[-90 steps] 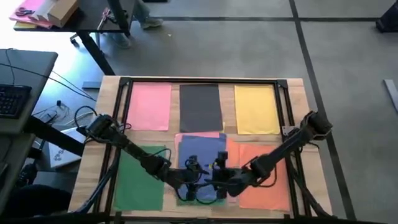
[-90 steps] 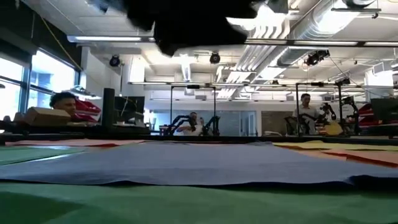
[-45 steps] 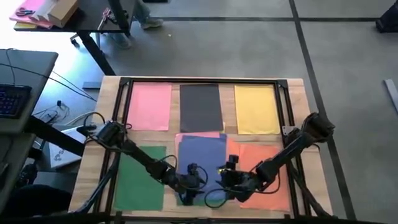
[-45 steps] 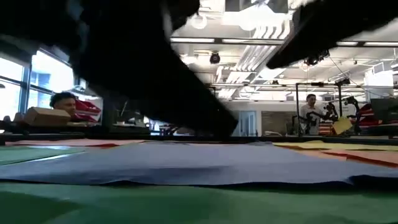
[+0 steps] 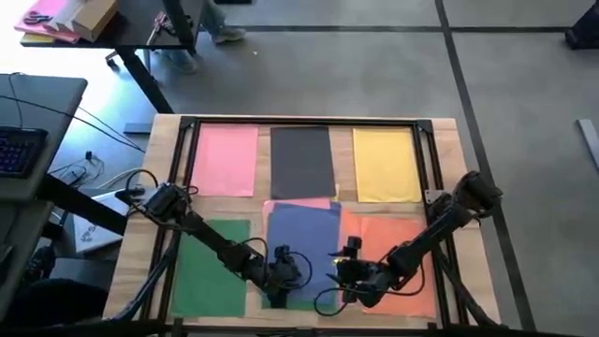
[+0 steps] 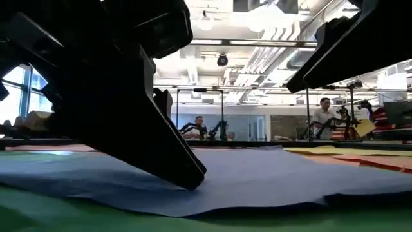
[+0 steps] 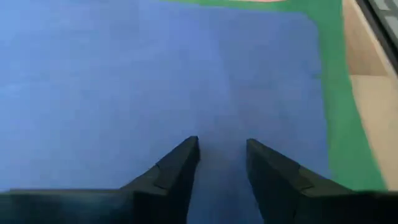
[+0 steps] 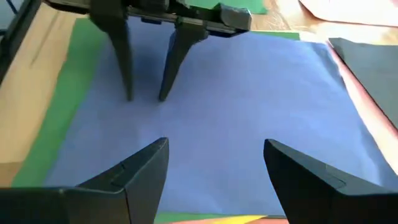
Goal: Organize paper
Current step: Adjust the purple color paper
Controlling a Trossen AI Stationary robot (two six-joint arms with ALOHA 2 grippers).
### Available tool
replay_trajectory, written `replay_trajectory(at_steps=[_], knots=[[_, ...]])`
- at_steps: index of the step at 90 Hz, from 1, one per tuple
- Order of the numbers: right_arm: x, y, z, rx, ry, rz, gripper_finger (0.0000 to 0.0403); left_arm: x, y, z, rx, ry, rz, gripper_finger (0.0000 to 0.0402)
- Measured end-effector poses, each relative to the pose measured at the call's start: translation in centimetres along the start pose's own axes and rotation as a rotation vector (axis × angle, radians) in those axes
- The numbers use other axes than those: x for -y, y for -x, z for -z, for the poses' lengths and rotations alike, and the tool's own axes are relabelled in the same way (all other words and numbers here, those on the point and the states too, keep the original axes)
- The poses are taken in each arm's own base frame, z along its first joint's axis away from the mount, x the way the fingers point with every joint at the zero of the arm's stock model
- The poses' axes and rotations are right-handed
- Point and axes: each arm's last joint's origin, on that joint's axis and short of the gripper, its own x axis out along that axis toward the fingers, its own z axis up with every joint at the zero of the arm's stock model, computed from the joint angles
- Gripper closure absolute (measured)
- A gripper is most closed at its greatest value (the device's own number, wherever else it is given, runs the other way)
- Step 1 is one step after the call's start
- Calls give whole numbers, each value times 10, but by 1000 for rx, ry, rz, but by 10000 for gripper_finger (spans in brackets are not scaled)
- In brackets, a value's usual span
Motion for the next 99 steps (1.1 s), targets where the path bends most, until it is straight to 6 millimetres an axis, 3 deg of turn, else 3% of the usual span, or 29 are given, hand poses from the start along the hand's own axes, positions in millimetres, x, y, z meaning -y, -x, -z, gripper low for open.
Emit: replay_trajectory(at_steps=[20, 35, 42, 55, 72, 99], knots=[[-5, 2, -1, 3, 128, -70, 155, -2, 6, -7, 3, 5, -15, 393], [-24, -7, 0, -4, 273, -213, 155, 2, 30, -38, 103, -65, -21, 393], [-39, -11, -3, -26, 344, -248, 155, 1, 36, -42, 124, -86, -74, 393], [-63, -16, -14, -81, 384, -267, 155, -18, 32, -40, 91, -69, -226, 396], [-82, -36, -15, -156, 421, -224, 155, -57, 10, -14, -9, 73, -353, 401], [-82, -44, -10, -203, 314, -101, 155, -59, -5, -2, -53, 99, -280, 401]])
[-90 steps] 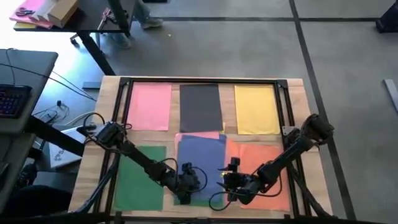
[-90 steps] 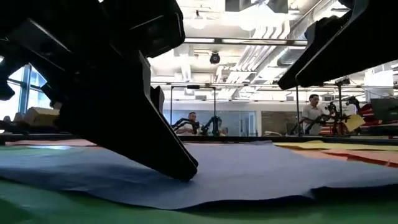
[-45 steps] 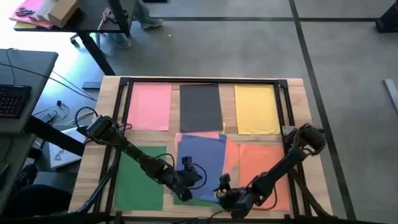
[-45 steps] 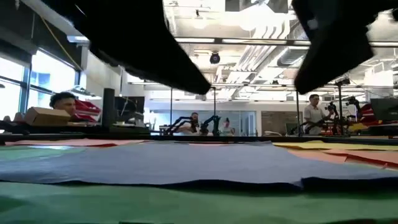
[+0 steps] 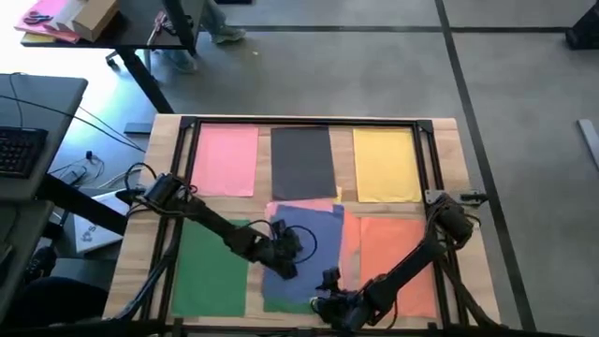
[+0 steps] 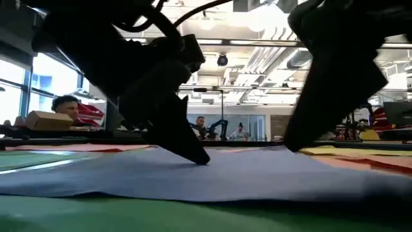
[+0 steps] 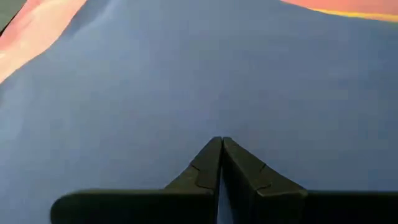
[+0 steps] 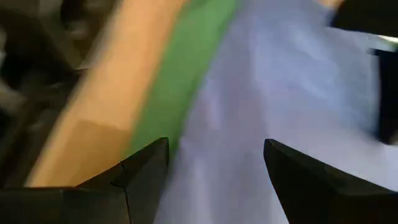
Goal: Organize paper
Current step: Adjust the purple color paper
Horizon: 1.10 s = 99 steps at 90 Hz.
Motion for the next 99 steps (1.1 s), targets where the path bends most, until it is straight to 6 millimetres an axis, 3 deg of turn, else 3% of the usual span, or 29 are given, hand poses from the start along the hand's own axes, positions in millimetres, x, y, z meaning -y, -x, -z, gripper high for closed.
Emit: replay_trajectory(at_steps=[25, 41, 53, 77, 99], knots=[[-1, 4, 1, -17, -66, 12, 155, -1, -1, 1, -14, 22, 3, 401], [9, 12, 1, -49, -48, 226, 155, 0, -1, 1, 1, 3, 11, 401], [16, 17, -7, -57, -60, 278, 155, 1, -1, 1, 7, -1, 18, 401], [19, 6, -16, 22, -31, 235, 155, 4, -2, -4, 67, -12, 35, 401], [40, -2, -18, 77, -85, 452, 155, 5, -2, -5, 88, -38, 39, 401]])
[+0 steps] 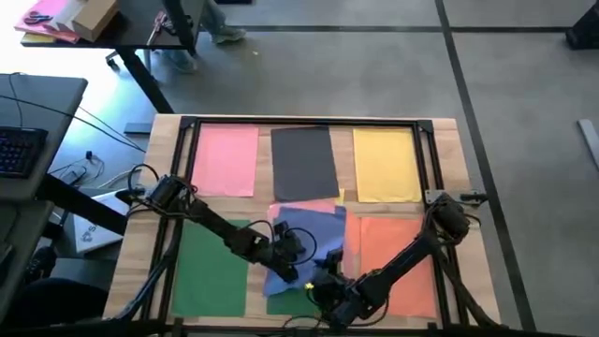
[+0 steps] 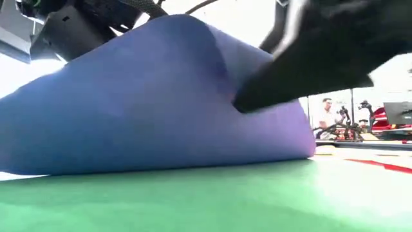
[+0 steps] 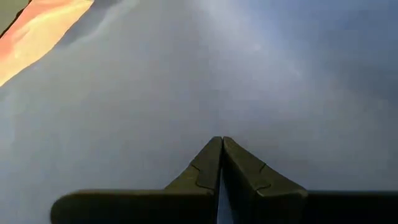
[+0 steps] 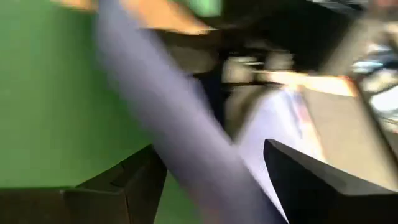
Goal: Organize paper
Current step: Adjust the purple color paper
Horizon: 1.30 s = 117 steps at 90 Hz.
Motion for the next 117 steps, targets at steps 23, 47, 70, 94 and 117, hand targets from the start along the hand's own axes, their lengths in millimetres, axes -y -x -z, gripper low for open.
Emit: replay_trajectory(at_steps=[23, 47, 70, 94, 117], knots=[[-3, 14, -13, -1, 93, -74, 155, -10, -5, -4, -1, -26, -38, 401], [-1, 21, 6, -108, 67, -43, 157, -17, -9, -8, 8, -8, -59, 401], [0, 14, 13, -136, 95, -55, 260, -16, -7, -9, 13, -38, -57, 401], [-2, 18, 11, -118, 69, -55, 394, -7, 46, -49, 149, -126, 25, 401], [9, 29, 1, -143, 52, 20, 403, 3, 137, -67, 206, -204, 123, 370]])
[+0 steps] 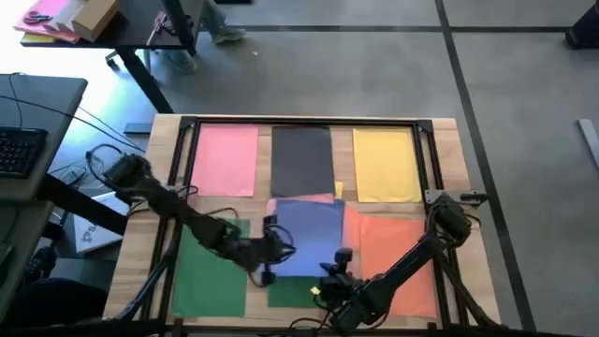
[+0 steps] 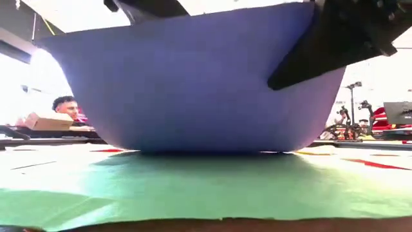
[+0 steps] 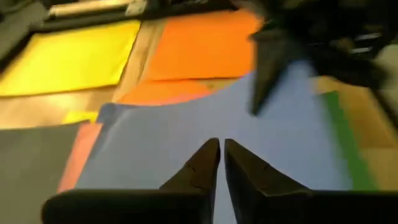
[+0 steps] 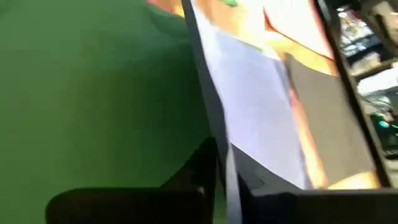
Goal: Organize paper
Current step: Adjust the purple color paper
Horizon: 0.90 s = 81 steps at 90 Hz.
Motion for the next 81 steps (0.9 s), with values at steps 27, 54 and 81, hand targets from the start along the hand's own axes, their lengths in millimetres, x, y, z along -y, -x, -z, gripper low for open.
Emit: replay_trajectory(at_steps=[27, 54, 81], knots=[[38, 41, -7, -145, 142, 153, 403, 58, 38, 27, -56, -87, 165, 291], [20, 73, 19, -387, 214, -65, 403, 97, -9, 86, -147, -200, 139, 256], [3, 86, 49, -436, 151, -66, 400, 101, -18, 98, -157, -430, 160, 228]])
